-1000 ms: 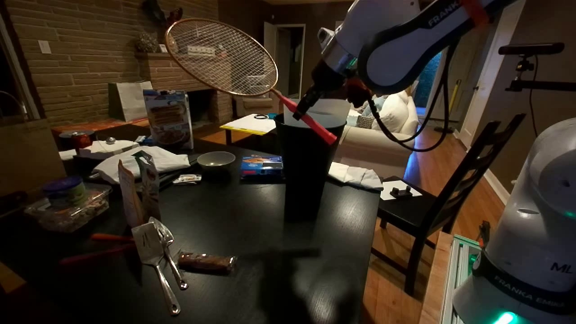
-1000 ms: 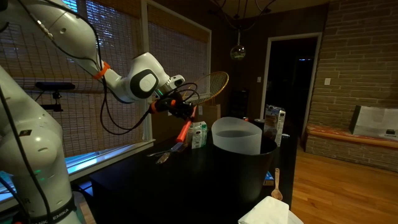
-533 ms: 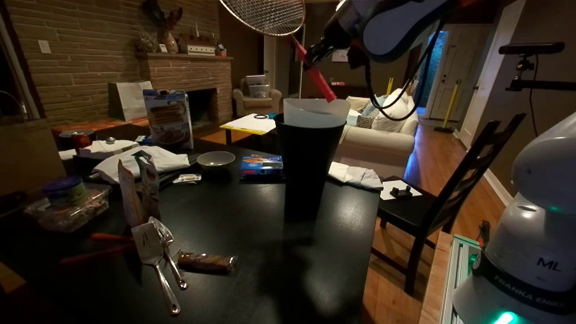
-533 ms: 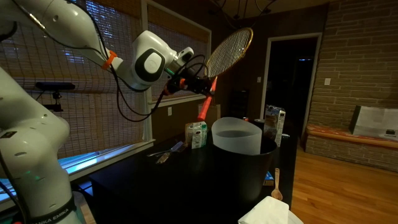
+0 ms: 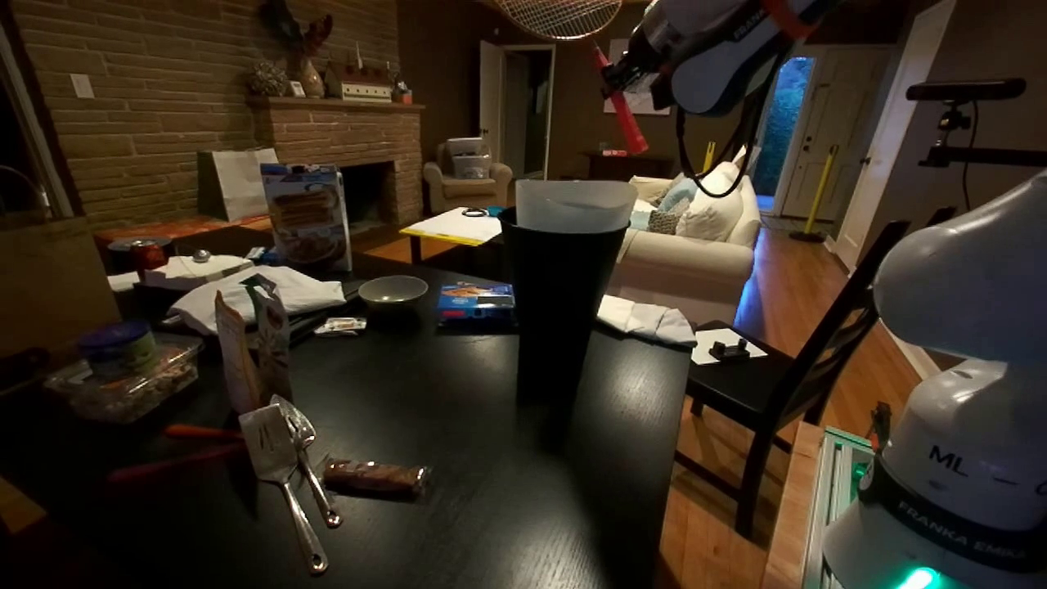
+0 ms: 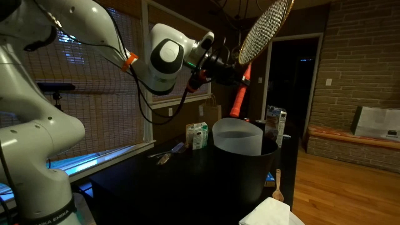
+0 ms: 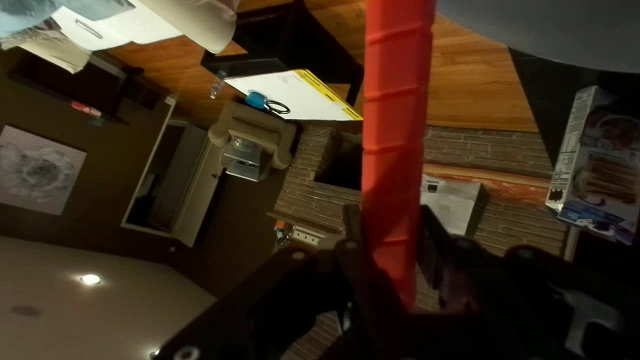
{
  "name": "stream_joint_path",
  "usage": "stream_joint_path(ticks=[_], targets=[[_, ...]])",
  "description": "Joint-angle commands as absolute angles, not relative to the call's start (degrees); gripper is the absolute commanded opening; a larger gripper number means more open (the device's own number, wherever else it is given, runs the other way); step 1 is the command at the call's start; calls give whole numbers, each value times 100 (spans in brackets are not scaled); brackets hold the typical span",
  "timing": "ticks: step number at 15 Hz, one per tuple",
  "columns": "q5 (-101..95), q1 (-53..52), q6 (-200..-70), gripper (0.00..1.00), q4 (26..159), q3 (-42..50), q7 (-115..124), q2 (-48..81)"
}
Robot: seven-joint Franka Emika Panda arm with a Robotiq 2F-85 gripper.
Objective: Put the tennis racket
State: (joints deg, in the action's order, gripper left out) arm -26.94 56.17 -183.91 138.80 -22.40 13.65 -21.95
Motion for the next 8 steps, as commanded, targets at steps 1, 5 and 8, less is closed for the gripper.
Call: stream_joint_path(ticks=[1,5,8], targets=[[-2694,5587,-18398,29,13885,-2213,1350,-2156],[-2663,5781,-18668,7,13939,-2471,1609,-2199],[-2580,6804,-19516,7,14040,-3451,2010,-1992]])
